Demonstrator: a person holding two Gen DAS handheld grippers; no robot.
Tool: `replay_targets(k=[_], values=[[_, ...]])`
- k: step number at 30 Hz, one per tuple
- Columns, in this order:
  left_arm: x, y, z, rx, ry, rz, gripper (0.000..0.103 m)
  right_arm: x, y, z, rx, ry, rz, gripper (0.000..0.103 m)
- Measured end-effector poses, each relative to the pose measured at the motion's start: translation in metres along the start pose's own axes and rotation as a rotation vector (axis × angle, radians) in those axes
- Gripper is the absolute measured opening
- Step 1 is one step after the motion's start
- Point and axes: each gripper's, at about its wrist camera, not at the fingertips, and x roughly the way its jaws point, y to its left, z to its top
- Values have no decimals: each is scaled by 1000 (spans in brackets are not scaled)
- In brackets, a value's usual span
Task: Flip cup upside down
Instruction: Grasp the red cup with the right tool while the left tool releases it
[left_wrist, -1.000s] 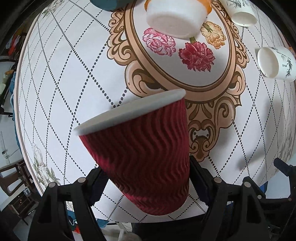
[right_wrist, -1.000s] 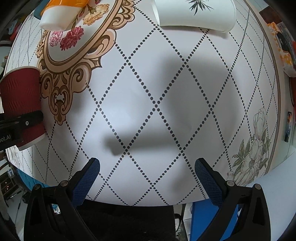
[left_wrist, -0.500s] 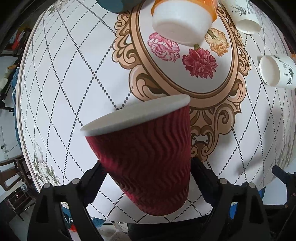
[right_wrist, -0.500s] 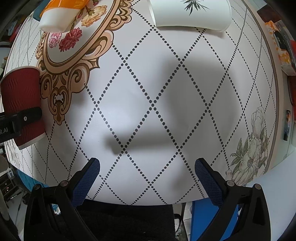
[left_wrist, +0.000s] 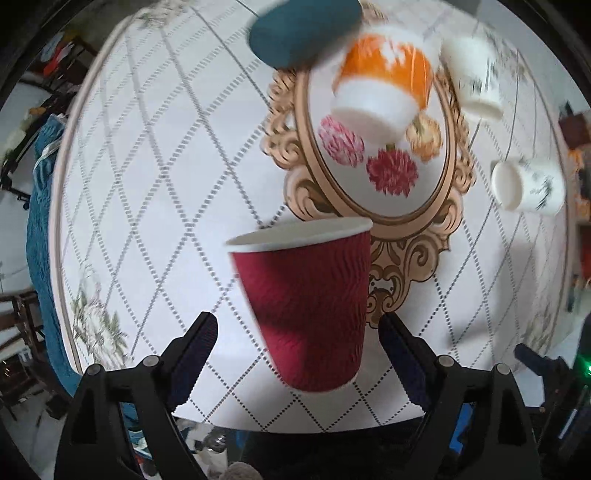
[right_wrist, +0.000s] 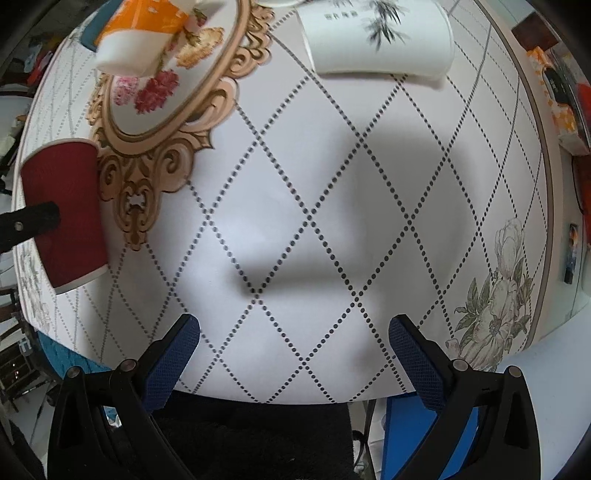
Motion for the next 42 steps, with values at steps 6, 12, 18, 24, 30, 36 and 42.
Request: replay_targets(k=[6, 12, 18, 24, 30, 36, 42], values=[[-38, 39, -19, -90, -78, -17, 89, -32, 26, -2, -110, -46, 8, 103], [-40, 80, -50, -184, -101, 6, 89, -67, 76, 7, -324, -102, -43, 103], [-20, 122, -77, -302, -70, 1, 89, -90, 153, 13, -697, -143, -193, 103], [18, 147, -97, -393, -17, -16, 89, -77, 223, -40, -1372, -303, -556, 103], [43, 162, -105, -446, 16, -26, 89, -15, 219, -101, -2179, -391, -1039, 103], [53, 168, -106, -463, 18, -11, 90, 26, 186, -107, -2653, -302, -1268, 103], [60, 169, -102, -452, 29, -5, 90, 41, 185, -85, -2855, -292, -1369, 103]])
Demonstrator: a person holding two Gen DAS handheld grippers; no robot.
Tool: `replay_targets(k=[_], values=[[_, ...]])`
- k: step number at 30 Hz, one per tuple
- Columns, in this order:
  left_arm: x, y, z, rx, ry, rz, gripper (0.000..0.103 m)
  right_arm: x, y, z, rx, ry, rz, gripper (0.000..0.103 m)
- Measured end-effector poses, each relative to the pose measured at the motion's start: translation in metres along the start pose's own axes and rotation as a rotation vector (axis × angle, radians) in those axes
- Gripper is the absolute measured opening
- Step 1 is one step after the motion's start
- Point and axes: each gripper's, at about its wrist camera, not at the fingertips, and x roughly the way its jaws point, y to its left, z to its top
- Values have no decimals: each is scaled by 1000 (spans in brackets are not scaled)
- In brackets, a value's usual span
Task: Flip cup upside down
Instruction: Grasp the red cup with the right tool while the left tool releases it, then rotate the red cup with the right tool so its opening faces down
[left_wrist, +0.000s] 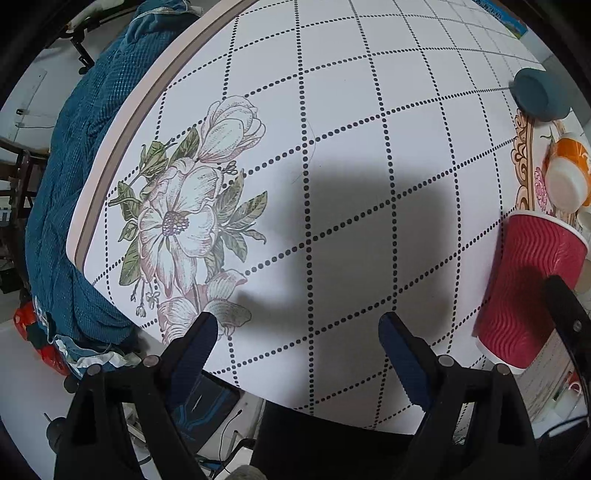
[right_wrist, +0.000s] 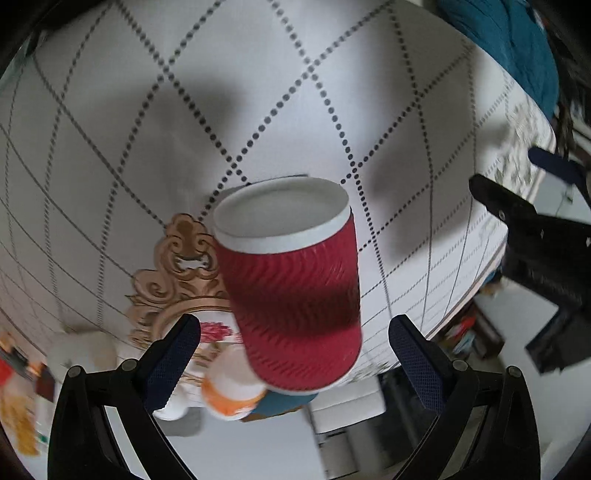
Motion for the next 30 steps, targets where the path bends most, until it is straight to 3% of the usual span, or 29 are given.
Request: replay_targets(k=[7, 9, 12, 15, 24, 30], values=[[7, 1, 9, 1, 13, 5, 90, 21, -5, -4, -105, -34, -12, 101], [9, 4, 10, -2, 15, 7, 90, 24, 0, -1, -117, -43, -8, 97], [9, 4, 11, -4, 15, 10, 89, 28, 1, 1, -109, -45, 6, 78], [8, 3, 12, -5, 15, 10, 89, 29, -1, 0, -71, -49, 31, 78], [0, -3, 23, 23, 4, 18, 89, 36, -60, -22, 299, -4, 281, 78], [-9, -21, 32, 74, -17, 37, 89, 46, -74, -48, 588, 45, 479, 78]])
